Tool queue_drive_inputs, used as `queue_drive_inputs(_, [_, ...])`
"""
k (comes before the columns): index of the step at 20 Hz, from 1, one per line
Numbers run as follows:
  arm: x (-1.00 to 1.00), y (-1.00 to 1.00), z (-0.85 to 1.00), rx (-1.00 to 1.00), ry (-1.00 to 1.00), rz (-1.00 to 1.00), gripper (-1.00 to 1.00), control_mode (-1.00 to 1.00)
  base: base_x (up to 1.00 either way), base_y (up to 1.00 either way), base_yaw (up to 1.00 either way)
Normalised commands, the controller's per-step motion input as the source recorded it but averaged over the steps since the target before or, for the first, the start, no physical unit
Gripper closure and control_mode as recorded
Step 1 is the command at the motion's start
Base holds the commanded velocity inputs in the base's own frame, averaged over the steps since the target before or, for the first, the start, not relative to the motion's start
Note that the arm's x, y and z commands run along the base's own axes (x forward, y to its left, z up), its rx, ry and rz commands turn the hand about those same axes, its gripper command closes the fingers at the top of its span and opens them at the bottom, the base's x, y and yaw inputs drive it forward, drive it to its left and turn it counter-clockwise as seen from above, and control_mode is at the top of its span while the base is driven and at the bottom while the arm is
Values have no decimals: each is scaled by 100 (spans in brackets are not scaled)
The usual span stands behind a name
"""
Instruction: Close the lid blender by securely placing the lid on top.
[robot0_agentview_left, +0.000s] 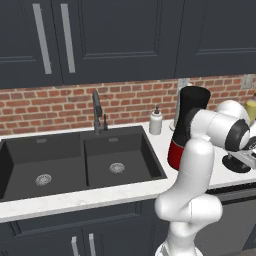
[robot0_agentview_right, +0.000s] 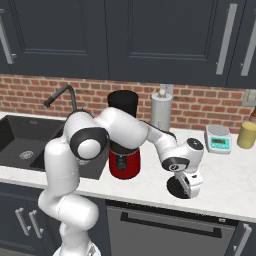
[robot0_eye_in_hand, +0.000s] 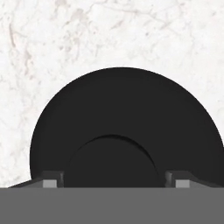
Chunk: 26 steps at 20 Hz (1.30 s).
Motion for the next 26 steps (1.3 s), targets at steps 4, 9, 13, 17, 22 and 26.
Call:
queue_drive_inputs(4, [8,10,-28,0,2,0,100,-100,0,0,0])
queue_drive_inputs(9, [11,2,-8,0,0,0,100,-100,0,0,0])
queue_drive_inputs(13, [15,0,2,0,0,0,100,-100,0,0,0])
queue_drive_inputs(17, [4,0,39,0,-2,0,100,-100,0,0,0])
queue_drive_inputs(22, [-10,0,85,0,-13,0,100,-100,0,0,0])
queue_drive_inputs(26, [-46,0,100,-2,-16,2,100,-100,0,0,0])
